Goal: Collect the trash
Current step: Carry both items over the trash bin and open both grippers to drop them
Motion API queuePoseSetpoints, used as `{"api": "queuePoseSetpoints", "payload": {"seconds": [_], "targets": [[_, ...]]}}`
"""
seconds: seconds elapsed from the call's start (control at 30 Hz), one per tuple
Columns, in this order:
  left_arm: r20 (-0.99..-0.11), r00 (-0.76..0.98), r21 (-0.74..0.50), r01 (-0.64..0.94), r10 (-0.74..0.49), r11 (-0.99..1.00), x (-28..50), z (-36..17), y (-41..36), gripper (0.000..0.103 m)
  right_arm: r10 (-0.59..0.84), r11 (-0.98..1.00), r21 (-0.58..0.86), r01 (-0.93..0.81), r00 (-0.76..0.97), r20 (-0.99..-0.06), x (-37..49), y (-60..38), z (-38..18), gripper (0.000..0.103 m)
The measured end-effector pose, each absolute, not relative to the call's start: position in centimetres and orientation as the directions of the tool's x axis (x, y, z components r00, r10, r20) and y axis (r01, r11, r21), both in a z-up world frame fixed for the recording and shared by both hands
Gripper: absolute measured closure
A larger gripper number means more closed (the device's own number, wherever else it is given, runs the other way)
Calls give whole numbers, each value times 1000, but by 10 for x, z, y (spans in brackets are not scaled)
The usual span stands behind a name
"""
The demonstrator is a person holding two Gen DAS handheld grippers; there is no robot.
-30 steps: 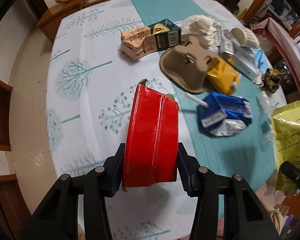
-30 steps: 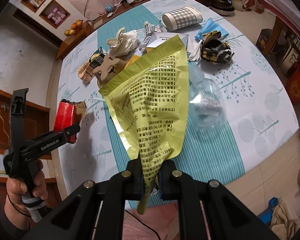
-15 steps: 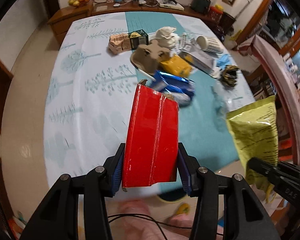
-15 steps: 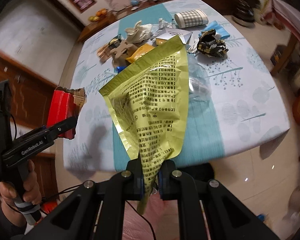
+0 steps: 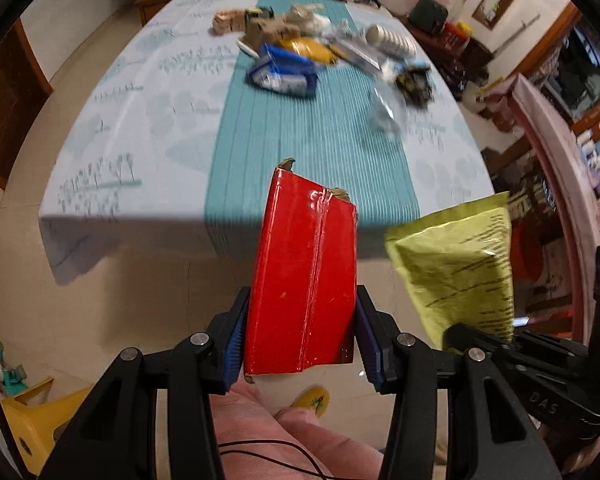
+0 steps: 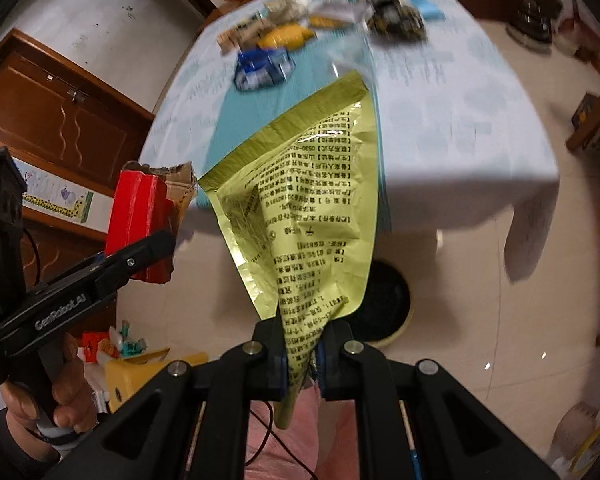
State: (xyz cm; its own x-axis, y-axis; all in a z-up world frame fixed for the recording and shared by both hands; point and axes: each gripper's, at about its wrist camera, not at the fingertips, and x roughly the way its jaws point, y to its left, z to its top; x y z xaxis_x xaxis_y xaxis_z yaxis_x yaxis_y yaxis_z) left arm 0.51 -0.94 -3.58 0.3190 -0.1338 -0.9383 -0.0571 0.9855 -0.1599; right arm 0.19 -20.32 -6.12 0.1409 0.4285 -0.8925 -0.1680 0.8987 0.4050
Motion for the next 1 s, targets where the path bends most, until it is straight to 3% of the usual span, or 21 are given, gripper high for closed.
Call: {"api": "queuePoseSetpoints", "payload": {"seconds": [0.27,0.57,0.83,1.0], "targets": [[-961,257,-112,-21,-103,993,-18,-88,-37,56,427,904,426,-40,30,-904,-22,-223,-140,93],[-985,147,-92,-15,-89,996,-14,-207,-49,56,379,921,369,125,-77,-922,-23,-236,-263,92],[-997,61,-58,-17,-57,998,-1,-316,-55,55,346,927,305,219,-183,-920,-21,-222,-383,86],[-998,40,-48,-24,-47,999,5,-353,-46,54,337,931,289,223,-215,-917,-15,-214,-426,80]]}}
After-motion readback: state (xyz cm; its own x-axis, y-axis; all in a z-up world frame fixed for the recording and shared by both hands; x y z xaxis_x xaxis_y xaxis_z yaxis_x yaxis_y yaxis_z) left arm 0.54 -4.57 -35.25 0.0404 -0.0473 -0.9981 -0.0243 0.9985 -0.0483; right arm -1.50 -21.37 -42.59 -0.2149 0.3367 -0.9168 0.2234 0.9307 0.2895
